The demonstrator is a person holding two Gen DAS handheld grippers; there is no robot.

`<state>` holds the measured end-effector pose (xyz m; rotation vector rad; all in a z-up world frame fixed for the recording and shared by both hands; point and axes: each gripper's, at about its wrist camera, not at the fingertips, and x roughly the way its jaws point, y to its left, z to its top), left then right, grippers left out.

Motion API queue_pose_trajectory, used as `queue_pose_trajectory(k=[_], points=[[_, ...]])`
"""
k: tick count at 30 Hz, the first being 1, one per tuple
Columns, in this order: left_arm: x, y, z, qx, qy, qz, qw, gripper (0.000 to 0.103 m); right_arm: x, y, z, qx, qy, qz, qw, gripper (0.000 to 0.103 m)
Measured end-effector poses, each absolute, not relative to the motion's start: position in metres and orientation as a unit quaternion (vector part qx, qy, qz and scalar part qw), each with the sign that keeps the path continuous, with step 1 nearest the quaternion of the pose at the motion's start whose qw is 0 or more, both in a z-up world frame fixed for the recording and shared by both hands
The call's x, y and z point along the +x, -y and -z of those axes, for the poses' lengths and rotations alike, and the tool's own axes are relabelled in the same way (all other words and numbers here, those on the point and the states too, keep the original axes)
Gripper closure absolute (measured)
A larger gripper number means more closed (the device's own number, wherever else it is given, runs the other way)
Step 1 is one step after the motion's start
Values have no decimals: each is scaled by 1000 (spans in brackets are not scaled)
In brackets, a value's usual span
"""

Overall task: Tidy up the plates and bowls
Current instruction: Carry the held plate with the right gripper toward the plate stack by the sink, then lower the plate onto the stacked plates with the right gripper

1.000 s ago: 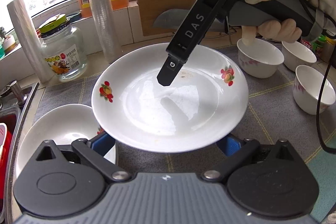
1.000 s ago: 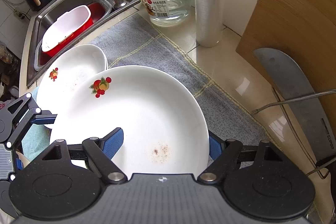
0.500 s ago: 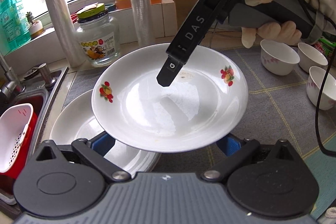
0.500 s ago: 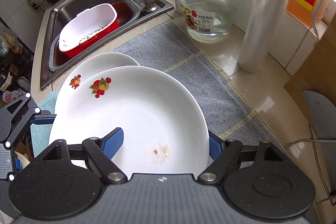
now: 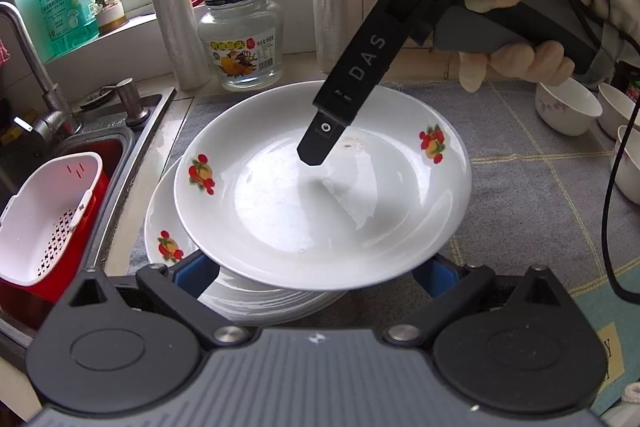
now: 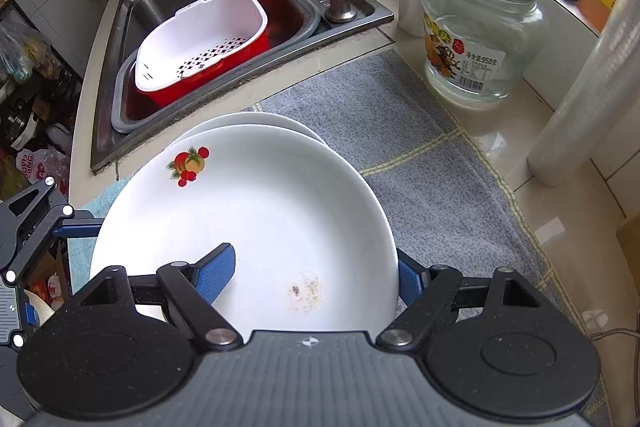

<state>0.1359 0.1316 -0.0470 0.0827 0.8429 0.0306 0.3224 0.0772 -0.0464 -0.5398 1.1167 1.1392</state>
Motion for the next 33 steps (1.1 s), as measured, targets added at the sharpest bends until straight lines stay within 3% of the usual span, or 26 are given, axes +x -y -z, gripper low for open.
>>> queue_pose_trajectory(k=[33], points=[[140, -163, 48, -55, -454, -12, 889, 2, 307, -121, 70, -304, -485, -496, 653, 17]])
